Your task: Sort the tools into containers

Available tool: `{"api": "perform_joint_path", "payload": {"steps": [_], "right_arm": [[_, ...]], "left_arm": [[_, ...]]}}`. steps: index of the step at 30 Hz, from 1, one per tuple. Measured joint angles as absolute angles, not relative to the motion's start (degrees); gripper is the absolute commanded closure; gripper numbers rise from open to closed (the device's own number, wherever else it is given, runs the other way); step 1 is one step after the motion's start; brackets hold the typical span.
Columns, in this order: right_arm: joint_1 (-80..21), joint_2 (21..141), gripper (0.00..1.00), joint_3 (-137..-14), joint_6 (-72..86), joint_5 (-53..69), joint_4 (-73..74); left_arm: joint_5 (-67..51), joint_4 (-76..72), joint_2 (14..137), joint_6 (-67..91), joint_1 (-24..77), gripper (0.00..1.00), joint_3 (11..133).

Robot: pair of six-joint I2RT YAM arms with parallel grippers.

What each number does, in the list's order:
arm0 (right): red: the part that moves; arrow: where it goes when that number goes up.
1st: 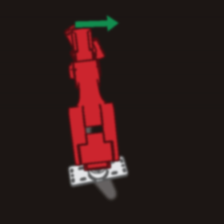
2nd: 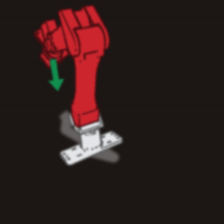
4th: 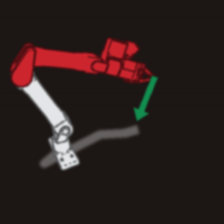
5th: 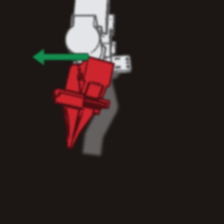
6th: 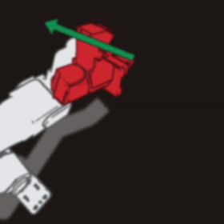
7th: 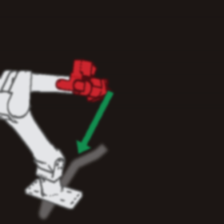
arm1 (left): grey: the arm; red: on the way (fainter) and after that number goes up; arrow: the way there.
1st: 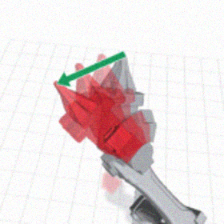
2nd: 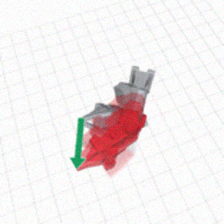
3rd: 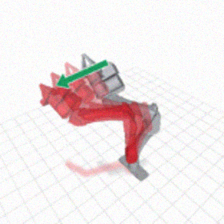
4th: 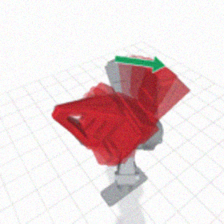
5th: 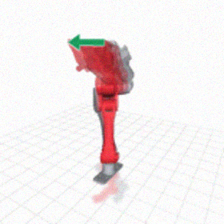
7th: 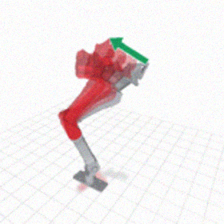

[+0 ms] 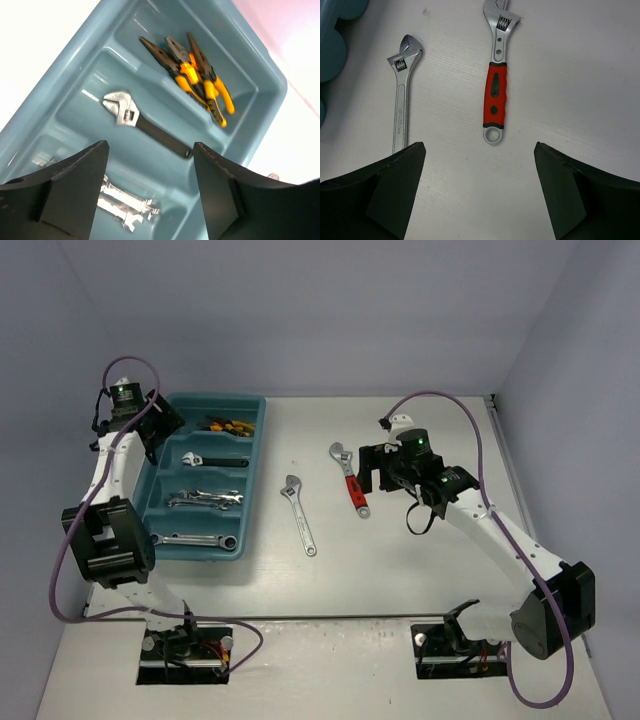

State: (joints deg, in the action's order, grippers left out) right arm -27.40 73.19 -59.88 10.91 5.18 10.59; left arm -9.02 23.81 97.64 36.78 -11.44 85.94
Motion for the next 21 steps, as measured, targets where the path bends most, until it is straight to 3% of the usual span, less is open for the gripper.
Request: {"api": "perform_joint_path", "payload": {"steps": [4, 13, 21], "right_arm": [[-27.32, 73.86, 0.13, -59.88, 11.65, 3.22, 10.90], [-25.36, 73.58, 0.13, -58.80, 14.00, -0.30, 10.94], [-25.08, 70.97, 0.13, -54.65, 15.61, -0.51, 11.45]], "left_arm": [[-3.83, 30.26, 92.51, 33.30, -3.13, 0.35, 88.25], [4.48, 39.97, 89.12, 37.85, 29.96, 0.40, 87.01], [7.82, 43.24, 98.51, 45.84, 36.64, 0.41, 84.42]]}}
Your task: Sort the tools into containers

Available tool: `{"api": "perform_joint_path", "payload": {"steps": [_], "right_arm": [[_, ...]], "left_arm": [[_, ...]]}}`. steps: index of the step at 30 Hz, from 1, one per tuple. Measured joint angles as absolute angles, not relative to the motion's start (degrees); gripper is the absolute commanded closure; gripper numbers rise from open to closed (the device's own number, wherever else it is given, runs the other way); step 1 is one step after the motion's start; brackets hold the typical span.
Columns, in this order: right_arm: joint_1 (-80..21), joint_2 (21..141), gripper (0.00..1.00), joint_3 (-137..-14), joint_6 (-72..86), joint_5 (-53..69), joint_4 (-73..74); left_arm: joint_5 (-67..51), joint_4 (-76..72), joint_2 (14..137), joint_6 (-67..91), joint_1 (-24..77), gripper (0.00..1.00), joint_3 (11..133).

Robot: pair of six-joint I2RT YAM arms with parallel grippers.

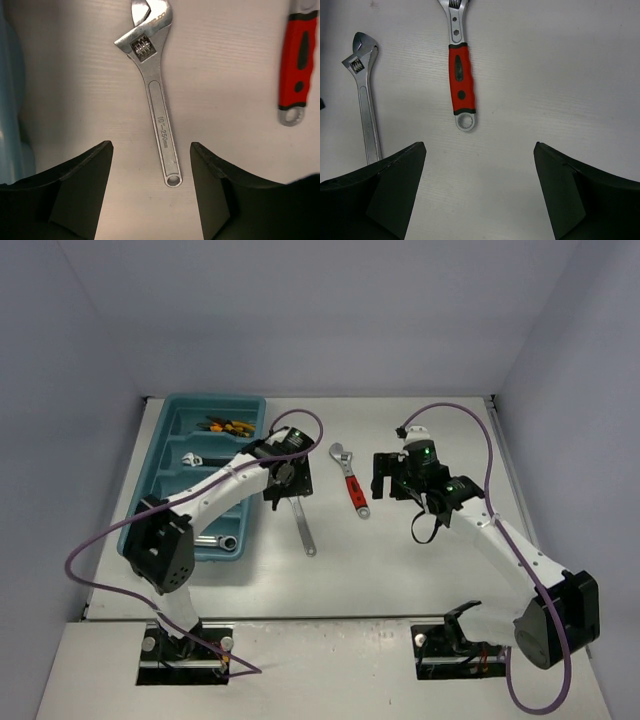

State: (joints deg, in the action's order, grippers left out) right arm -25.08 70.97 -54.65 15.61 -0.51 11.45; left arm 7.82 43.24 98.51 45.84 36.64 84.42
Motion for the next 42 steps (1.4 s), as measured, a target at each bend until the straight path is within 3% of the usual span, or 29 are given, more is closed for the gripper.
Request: {"api": "perform_joint_path", "payload": {"steps": [11, 22, 31, 35, 42], "right_arm": [[-25.02, 65.50, 0.13, -50.88, 16.45, -0.45, 11.62], [-24.73, 62.77, 0.13, -48.98, 16.45, 0.69, 11.84], [-24.73, 62.76, 0.13, -48.93, 16.43, 0.89, 11.84], [-24.71, 62.76, 0.13, -48.93, 16.43, 0.89, 11.84], [-24.71, 62.84, 0.13, -48.93, 16.43, 0.89, 11.84]], "left_arm": [[7.67, 43.62, 116.62, 51.28, 36.80, 0.42, 87.02], [7.54, 43.58, 120.16, 53.55, 35.38, 0.56, 91.91], [7.44, 43.48, 122.08, 54.45, 32.15, 0.59, 94.58], [7.16, 43.60, 122.85, 54.44, 31.56, 0.64, 95.73], [7.14, 43.38, 122.99, 54.59, 31.87, 0.61, 95.83]]}}
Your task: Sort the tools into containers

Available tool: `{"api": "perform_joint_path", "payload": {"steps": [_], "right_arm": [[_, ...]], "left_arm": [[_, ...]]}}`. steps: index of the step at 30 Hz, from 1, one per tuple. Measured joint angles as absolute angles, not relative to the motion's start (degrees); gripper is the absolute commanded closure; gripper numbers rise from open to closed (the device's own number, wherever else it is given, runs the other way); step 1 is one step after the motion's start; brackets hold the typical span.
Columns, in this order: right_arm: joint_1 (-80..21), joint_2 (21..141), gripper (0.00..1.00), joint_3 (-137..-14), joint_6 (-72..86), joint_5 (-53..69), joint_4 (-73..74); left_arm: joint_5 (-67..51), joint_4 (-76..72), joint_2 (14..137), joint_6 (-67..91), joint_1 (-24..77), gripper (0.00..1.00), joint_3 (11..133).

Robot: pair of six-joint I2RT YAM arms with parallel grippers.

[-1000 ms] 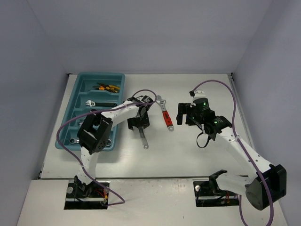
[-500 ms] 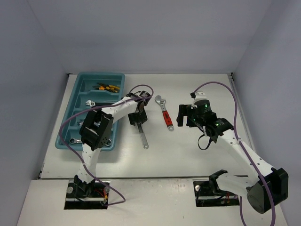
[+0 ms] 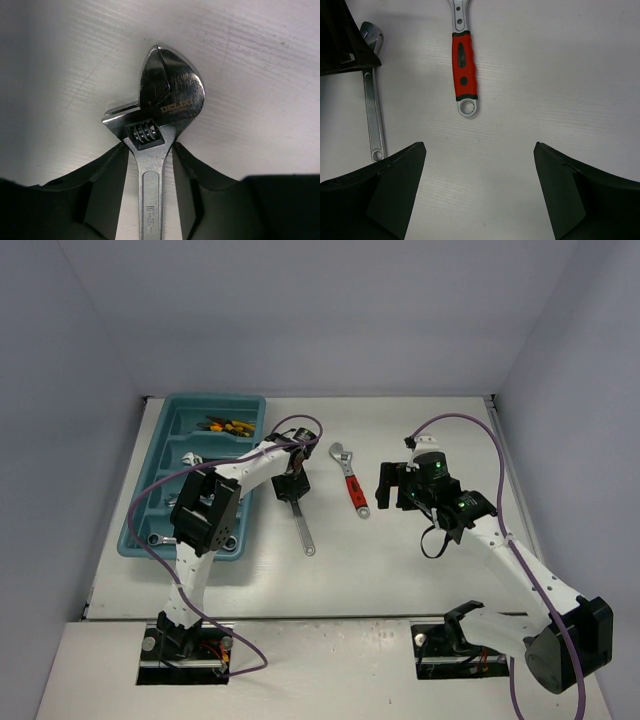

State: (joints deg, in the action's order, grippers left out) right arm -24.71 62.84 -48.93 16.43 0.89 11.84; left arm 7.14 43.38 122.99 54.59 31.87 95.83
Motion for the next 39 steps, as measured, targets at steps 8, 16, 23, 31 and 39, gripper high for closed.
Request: {"api": "perform_joint_path", "payload": {"steps": [8, 16, 23, 31, 39], "right_arm": [[-24.71, 63.75, 0.13, -48.93, 16.43, 0.89, 11.84], [-24.69, 63.75, 0.13, -48.92, 16.41, 0.87, 11.84], [-24.69, 63.75, 0.13, -48.58, 16.43, 0.89, 11.82], [-24.67, 63.42, 0.13, -47.69, 16.40, 0.86, 11.82], [-24.29, 62.23, 0.13, -47.29, 16.23, 0.85, 11.88]], "left_arm": [[7.35, 41.99, 122.21, 54.74, 31.92, 0.61, 94.45], [7.14, 41.14, 121.57, 55.09, 31.92, 0.66, 93.33], [6.82, 40.71, 120.62, 56.16, 31.91, 0.86, 91.80], [6.50, 42.20, 121.57, 54.93, 32.61, 1.00, 93.57], [6.40, 43.57, 127.69, 42.87, 38.17, 1.00, 103.74]]}}
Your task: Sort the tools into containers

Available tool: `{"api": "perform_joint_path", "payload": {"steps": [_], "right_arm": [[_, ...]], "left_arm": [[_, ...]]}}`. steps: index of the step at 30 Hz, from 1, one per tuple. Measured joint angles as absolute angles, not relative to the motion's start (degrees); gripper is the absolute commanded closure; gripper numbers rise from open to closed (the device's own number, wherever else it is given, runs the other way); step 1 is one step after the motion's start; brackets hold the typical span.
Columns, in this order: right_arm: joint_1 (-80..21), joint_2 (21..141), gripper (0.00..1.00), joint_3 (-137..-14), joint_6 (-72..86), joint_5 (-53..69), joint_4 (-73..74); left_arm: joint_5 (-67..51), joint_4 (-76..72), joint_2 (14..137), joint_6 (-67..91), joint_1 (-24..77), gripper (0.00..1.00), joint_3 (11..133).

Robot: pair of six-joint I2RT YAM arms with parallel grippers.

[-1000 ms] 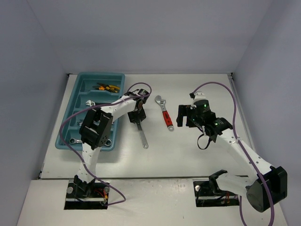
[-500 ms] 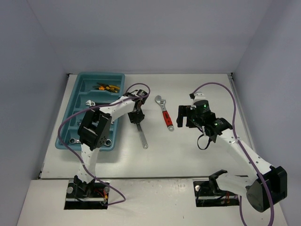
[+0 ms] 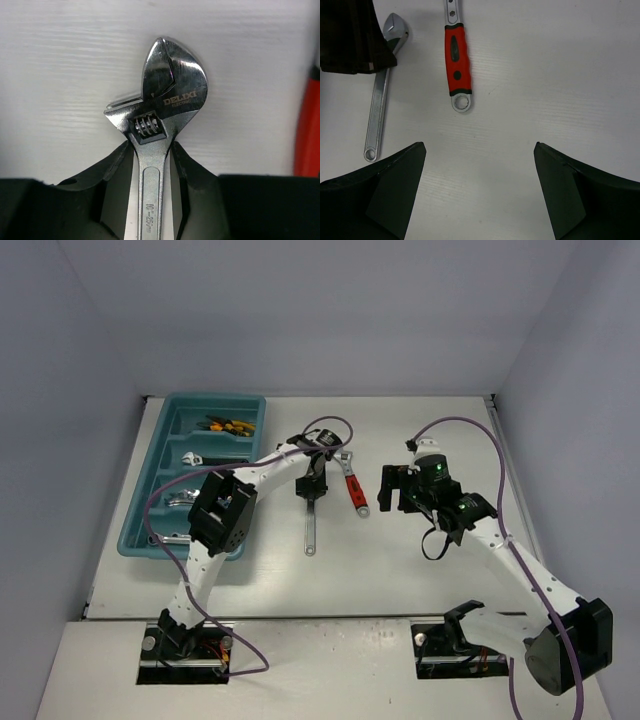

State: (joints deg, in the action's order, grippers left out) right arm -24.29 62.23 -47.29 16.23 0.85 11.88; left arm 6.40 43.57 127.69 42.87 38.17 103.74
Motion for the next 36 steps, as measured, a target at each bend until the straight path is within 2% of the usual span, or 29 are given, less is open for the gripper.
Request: {"api": "perform_joint_path", "payload": {"steps": [2, 9, 17, 22, 32, 36], "right_arm": [[-24.29, 61.96, 0.13, -47.29, 16.22, 0.86, 11.88], [-24.00, 61.60, 0.13, -47.29, 16.23, 0.85, 11.88], [-23.97, 61.60, 0.13, -47.29, 16.23, 0.86, 11.88], [-23.97, 61.43, 0.13, -47.22, 16.26, 0.86, 11.89], [-23.97, 60.62, 0.13, -46.36, 16.45, 0.86, 11.99], [-23.97, 60.62, 0.13, -46.35, 16.45, 0.86, 11.99]], "left_arm": [[6.08, 43.11, 127.76, 40.69, 39.37, 1.00, 103.81], [3.64, 42.02, 127.20, 37.96, 40.12, 0.74, 102.74], [2.25, 41.23, 125.86, 39.35, 40.01, 0.70, 100.54], [1.21, 41.08, 124.89, 40.94, 40.01, 0.59, 98.97], [0.49, 42.11, 123.51, 44.19, 40.01, 0.57, 96.98], [0.46, 42.34, 123.50, 44.40, 40.01, 0.62, 96.98]]}}
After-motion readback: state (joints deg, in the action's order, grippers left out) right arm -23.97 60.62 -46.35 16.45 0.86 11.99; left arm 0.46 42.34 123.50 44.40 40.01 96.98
